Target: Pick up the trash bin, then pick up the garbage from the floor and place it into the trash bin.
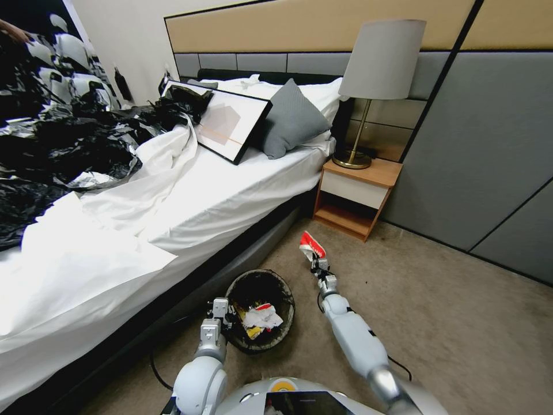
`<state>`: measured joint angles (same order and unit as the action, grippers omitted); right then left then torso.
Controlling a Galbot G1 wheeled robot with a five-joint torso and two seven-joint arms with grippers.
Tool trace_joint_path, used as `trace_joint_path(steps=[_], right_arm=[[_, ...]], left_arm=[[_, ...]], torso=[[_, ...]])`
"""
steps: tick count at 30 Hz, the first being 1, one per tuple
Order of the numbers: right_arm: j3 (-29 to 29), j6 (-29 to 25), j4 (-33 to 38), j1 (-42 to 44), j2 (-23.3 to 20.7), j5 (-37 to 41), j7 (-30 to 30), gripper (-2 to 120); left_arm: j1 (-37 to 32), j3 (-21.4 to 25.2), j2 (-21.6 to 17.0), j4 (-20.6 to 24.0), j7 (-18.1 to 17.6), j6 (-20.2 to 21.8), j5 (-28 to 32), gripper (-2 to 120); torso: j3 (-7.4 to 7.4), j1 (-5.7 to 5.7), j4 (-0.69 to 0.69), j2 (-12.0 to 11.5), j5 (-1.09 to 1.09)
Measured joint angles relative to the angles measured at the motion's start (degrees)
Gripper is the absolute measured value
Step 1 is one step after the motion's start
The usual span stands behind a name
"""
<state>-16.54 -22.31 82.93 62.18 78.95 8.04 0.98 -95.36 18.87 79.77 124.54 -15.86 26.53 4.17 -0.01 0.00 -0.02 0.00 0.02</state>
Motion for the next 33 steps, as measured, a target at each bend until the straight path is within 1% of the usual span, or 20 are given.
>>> trace_joint_path(steps=[2,3,5,6,7,8,9,11,12,13,14,20,22,26,33], right_arm=[[0.01,-0.71,6.71,3.66,-0.57,-0.18,-1.36,3],[0.01,-0.71,6.71,3.66,-0.57,-0.18,-1.36,3],[0.91,-2.09,13.92,8.03,-1.51,-0.15,-3.80,3],[1.38,-2.65,16.12,9.43,-1.88,-0.14,-4.86,2],[1.38,-2.65,16.12,9.43,-1.88,-0.14,-4.86,2],[2.47,-3.60,19.70,11.97,-2.57,-0.15,-6.78,1],[3.14,-3.94,21.33,13.27,-2.90,-0.30,-7.66,1],[3.28,-4.00,21.68,13.54,-2.97,-0.35,-7.82,1],[4.76,-4.53,24.49,16.08,-3.54,-1.06,-9.19,1],[5.43,-4.72,25.26,17.04,-3.83,-1.50,-9.54,1],[5.43,-4.72,25.26,17.04,-3.83,-1.50,-9.54,1],[10.18,-6.53,25.62,20.78,-5.04,-4.74,-9.86,1],[10.43,-6.65,25.42,20.91,-5.09,-4.97,-9.87,1],[13.08,-8.05,22.34,21.17,-4.95,-6.66,-10.02,1],[14.05,-9.11,19.86,21.01,-4.33,-7.36,-10.10,1]], left_arm=[[0.20,-0.15,0.03,-0.10,0.03,0.01,0.01,0],[0.20,-0.15,0.03,-0.10,0.03,0.01,0.01,0],[0.32,-0.30,0.02,-0.38,0.08,0.01,0.03,0],[0.37,-0.36,0.01,-0.50,0.08,0.01,0.03,0],[0.37,-0.36,0.01,-0.50,0.08,0.01,0.03,0],[0.51,-0.45,-0.03,-0.69,0.09,0.00,0.03,0],[0.60,-0.54,-0.06,-0.74,0.10,0.00,0.03,0],[0.61,-0.56,-0.06,-0.75,0.10,0.00,0.03,0],[0.79,-0.74,-0.14,-0.75,0.12,0.00,0.08,0],[0.85,-0.83,-0.20,-0.75,0.14,0.00,0.11,0],[0.85,-0.83,-0.20,-0.75,0.14,0.00,0.11,0],[0.84,-1.11,-0.44,-0.46,0.18,0.03,0.23,0],[0.82,-1.12,-0.44,-0.42,0.19,0.04,0.23,0],[0.57,-1.39,-0.32,0.05,0.22,0.05,0.15,0],[0.45,-1.43,0.02,0.19,0.23,0.05,-0.02,0]], torso=[[0.00,0.00,0.01,0.00,-0.02],[0.00,0.00,0.01,0.00,-0.02],[0.00,0.00,0.02,0.00,-0.02],[0.00,0.00,0.01,0.00,-0.02],[0.00,0.00,0.01,0.00,-0.02],[0.00,0.00,0.01,0.00,-0.04],[0.00,0.00,0.02,0.00,-0.02],[0.00,0.00,0.02,0.00,-0.01],[0.00,0.00,0.01,0.00,-0.03],[0.00,0.00,0.02,0.00,-0.02],[0.00,0.00,0.02,0.00,-0.02],[0.00,0.00,0.02,0.01,-0.02],[0.00,0.00,0.02,0.00,-0.02],[0.00,0.00,0.02,0.00,-0.03],[0.00,0.00,0.02,0.00,-0.02]])
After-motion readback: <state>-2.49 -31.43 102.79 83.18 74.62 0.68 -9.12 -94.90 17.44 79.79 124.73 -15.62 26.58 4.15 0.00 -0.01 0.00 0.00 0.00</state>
